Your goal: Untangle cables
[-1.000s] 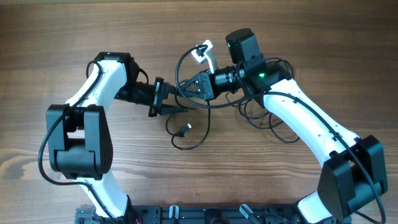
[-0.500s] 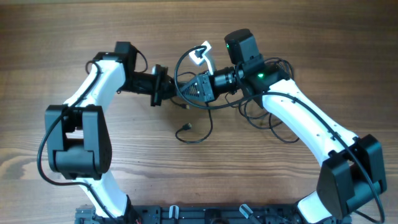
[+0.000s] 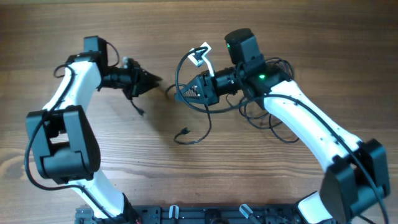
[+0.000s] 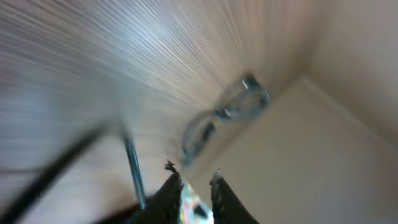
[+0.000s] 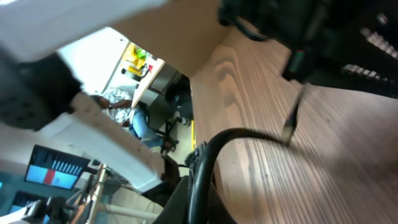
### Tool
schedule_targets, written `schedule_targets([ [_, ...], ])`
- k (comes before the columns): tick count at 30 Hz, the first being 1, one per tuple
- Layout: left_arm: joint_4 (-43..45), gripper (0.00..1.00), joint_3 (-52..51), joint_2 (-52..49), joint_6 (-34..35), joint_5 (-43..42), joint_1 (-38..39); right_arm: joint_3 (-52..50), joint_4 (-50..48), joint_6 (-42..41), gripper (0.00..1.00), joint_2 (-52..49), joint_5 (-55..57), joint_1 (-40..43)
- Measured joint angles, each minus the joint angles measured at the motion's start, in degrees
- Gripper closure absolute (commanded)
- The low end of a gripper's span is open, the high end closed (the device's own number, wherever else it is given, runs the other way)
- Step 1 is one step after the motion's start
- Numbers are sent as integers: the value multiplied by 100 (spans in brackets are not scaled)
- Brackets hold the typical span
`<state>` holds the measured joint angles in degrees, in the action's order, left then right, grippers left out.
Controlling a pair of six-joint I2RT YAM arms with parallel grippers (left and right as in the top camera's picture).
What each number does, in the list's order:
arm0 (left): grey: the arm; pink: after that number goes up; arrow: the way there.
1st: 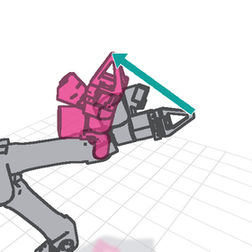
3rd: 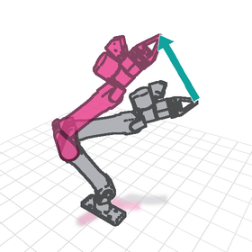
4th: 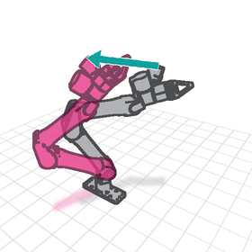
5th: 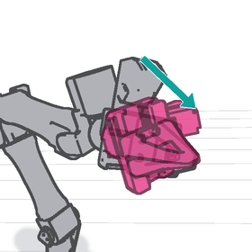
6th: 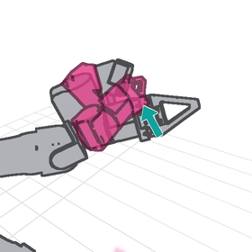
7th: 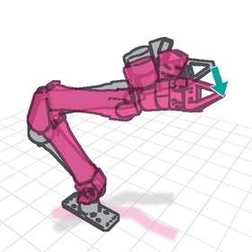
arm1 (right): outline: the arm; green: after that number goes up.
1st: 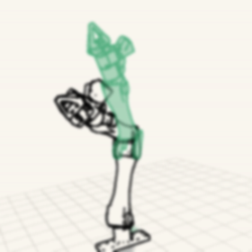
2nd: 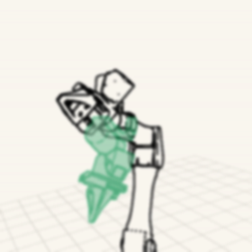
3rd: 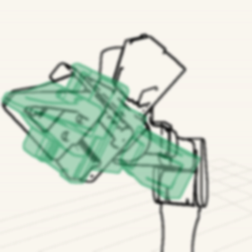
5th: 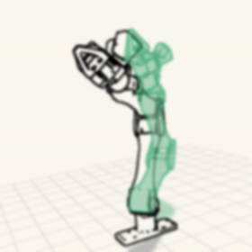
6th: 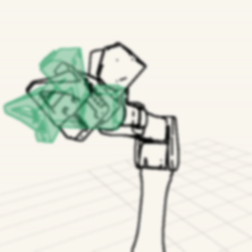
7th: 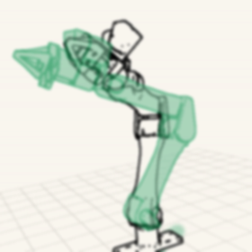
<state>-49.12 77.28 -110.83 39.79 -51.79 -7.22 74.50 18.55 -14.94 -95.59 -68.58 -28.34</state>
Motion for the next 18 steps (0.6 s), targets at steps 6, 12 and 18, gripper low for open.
schedule_targets([
  [6, 13, 71, 0, 0, 0, 859, -85, 0, -22, -50, 96, 584, 157, 201],
  [12, 57, 51, 0, 0, 0, 1464, -83, 0, -133, -181, 96, 678, 470, 433],
  [18, 57, 0, 0, 0, -42, 2280, -83, -4, -1495, -892, 96, 678, 636, 1185],
])
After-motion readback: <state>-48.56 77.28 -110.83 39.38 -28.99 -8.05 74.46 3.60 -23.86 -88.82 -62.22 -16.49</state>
